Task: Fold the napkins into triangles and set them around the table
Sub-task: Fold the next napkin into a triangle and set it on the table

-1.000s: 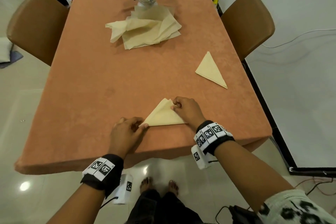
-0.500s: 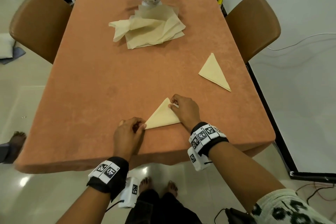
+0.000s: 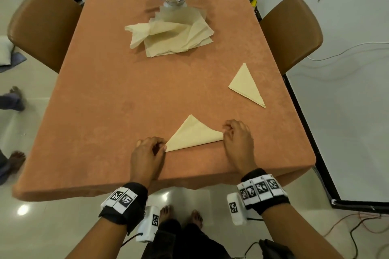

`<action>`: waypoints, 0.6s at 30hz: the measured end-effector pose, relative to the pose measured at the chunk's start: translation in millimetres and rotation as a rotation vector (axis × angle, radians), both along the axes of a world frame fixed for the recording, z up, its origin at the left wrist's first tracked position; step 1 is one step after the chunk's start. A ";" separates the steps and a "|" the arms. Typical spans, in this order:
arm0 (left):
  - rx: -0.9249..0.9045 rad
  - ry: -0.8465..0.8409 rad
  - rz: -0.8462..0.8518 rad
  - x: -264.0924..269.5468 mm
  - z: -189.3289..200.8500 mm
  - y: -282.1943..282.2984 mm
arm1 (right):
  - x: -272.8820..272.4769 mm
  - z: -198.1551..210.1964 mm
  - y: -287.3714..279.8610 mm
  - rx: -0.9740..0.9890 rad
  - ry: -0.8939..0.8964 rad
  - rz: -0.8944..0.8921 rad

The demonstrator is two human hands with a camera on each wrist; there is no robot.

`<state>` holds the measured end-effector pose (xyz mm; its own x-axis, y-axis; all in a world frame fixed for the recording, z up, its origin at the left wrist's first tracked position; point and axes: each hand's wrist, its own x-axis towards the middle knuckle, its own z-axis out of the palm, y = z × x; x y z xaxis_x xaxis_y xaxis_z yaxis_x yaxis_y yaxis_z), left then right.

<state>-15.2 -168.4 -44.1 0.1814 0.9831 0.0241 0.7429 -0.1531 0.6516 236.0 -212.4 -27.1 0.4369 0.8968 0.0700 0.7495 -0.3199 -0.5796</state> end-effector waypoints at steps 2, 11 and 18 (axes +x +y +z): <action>0.005 0.004 -0.002 -0.2 -0.9 -0.2 | 13.4 -9.6 -9.3 -0.045 0.115 0.056; 0.139 0.205 -0.179 -3.2 2.3 -2.3 | 24.3 -20.5 -18.9 0.154 -0.385 0.432; 0.254 0.454 -0.306 -5.2 9.4 1.9 | 32.1 -21.9 -9.9 0.124 -0.596 0.587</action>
